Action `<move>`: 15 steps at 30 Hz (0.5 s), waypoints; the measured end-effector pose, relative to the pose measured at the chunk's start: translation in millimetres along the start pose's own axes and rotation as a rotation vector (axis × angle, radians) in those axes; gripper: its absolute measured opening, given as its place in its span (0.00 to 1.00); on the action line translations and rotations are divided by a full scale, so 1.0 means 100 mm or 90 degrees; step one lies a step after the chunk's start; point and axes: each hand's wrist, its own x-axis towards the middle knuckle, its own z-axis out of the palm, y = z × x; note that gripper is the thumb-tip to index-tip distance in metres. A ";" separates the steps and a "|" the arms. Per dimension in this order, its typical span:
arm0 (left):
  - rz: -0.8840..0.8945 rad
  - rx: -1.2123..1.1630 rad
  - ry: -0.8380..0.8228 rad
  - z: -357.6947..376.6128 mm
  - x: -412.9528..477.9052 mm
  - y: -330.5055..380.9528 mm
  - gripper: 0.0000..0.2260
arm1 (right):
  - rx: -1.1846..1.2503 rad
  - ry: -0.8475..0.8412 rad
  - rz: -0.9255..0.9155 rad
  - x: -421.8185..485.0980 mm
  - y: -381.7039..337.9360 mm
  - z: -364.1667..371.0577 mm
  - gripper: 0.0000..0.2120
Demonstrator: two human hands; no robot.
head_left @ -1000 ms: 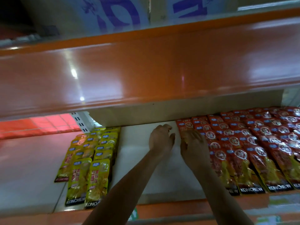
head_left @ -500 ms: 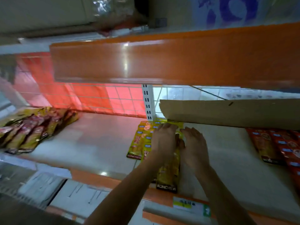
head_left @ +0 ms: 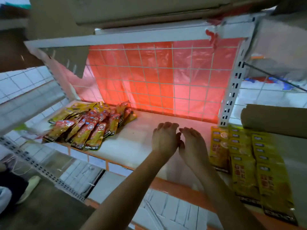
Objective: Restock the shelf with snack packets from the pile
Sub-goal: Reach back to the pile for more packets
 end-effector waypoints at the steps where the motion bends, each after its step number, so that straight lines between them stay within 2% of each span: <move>1: -0.013 0.008 -0.005 -0.04 -0.01 -0.15 0.16 | 0.003 -0.006 -0.002 0.03 -0.11 0.11 0.19; 6: -0.110 0.044 -0.035 -0.17 -0.08 -0.86 0.18 | 0.019 -0.095 0.002 0.12 -0.58 0.64 0.19; 11: -0.215 0.076 -0.006 -0.31 -0.19 -1.52 0.14 | 0.067 -0.181 0.019 0.23 -0.95 1.01 0.19; 15: -0.286 0.136 0.001 -0.44 -0.32 -1.95 0.15 | 0.134 -0.221 0.052 0.39 -1.23 1.26 0.18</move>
